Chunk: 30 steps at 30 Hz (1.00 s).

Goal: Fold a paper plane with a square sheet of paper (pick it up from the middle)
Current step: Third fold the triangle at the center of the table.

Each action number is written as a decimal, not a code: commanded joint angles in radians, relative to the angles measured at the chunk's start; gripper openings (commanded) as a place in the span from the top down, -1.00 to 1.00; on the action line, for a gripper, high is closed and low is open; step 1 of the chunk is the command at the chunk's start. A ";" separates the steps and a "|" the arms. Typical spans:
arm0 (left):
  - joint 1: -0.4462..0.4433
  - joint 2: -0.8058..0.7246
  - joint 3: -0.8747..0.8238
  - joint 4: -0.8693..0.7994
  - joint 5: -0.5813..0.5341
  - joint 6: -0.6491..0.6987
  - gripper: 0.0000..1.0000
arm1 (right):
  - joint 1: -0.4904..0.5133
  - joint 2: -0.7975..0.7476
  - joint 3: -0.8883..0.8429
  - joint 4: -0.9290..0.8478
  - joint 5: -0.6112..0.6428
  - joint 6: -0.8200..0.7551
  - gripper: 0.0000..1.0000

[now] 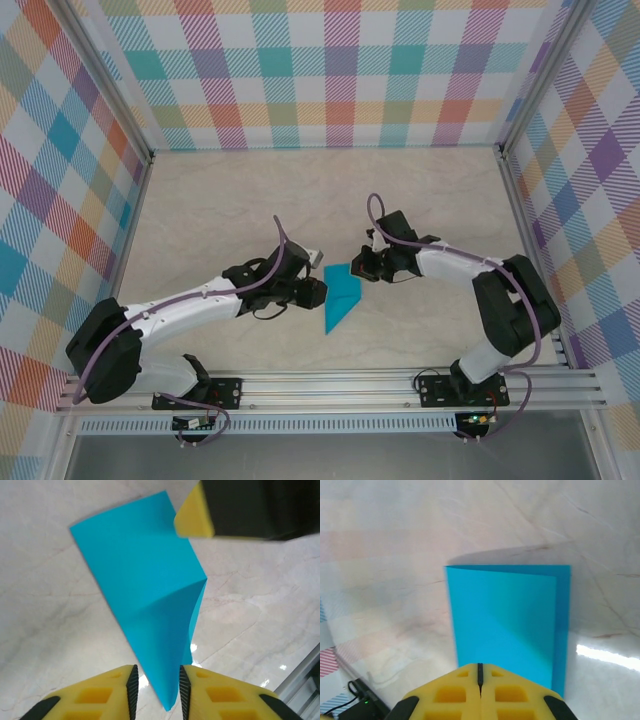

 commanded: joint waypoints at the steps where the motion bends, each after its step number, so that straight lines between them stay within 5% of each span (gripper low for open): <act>1: -0.042 0.003 -0.027 0.047 0.022 -0.066 0.47 | 0.008 -0.070 -0.018 -0.035 -0.002 0.007 0.90; 12: -0.140 0.090 -0.019 0.091 -0.013 -0.107 0.66 | 0.045 -0.318 -0.261 0.053 -0.115 0.080 0.91; 30: -0.160 0.012 -0.074 0.081 -0.145 -0.206 0.74 | 0.198 -0.112 -0.218 0.225 -0.064 0.167 0.94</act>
